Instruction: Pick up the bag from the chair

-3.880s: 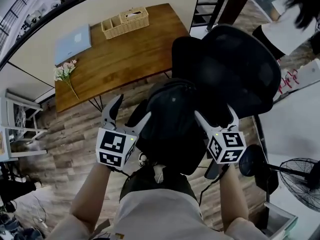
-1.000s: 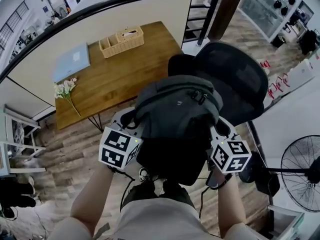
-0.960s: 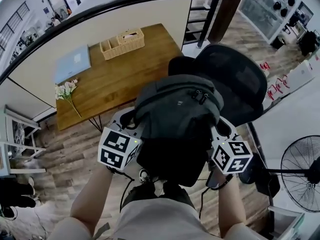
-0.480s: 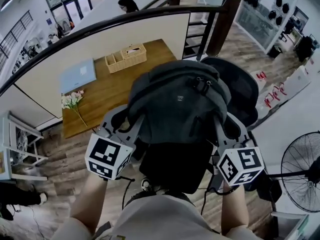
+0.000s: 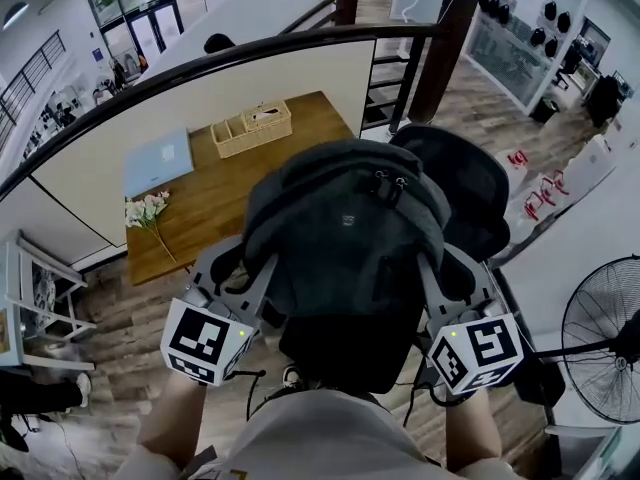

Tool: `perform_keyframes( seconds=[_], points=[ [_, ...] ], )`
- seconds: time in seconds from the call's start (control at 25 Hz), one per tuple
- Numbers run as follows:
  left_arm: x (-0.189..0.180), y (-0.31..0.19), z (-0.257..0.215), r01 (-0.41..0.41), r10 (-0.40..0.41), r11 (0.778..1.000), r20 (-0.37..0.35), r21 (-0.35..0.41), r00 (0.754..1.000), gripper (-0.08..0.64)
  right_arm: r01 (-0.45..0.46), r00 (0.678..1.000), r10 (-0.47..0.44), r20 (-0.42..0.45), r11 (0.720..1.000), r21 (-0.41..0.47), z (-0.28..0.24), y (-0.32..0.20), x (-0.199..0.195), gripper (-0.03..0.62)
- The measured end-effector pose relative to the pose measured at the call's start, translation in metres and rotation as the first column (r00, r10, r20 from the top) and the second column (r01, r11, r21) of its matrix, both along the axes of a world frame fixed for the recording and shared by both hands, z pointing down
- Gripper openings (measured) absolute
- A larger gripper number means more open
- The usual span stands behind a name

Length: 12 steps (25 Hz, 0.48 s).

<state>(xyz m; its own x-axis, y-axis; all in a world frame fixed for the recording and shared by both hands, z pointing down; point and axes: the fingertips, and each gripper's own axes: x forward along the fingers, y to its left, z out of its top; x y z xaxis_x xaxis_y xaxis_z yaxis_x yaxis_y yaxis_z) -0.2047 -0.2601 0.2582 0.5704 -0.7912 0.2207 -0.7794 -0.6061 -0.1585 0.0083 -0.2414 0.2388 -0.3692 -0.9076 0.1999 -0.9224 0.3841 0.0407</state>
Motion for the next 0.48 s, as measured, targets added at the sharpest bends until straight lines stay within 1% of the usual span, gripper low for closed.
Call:
perform_keyframes(
  seconds=[0.2,0.48],
  points=[
    [-0.001,0.01,0.024,-0.008,0.009,0.999,0.007,-0.043,1.0,0.103,0.014,1.0,-0.014,0.0,0.998,-0.054,0.026,0.007,-0.001,0.075],
    [-0.005,0.022,0.065,0.011,-0.009,0.99,0.02,-0.139,1.0,0.103,0.039,0.999,-0.042,-0.015,0.99,-0.136,0.063,0.016,-0.006,0.072]
  ],
)
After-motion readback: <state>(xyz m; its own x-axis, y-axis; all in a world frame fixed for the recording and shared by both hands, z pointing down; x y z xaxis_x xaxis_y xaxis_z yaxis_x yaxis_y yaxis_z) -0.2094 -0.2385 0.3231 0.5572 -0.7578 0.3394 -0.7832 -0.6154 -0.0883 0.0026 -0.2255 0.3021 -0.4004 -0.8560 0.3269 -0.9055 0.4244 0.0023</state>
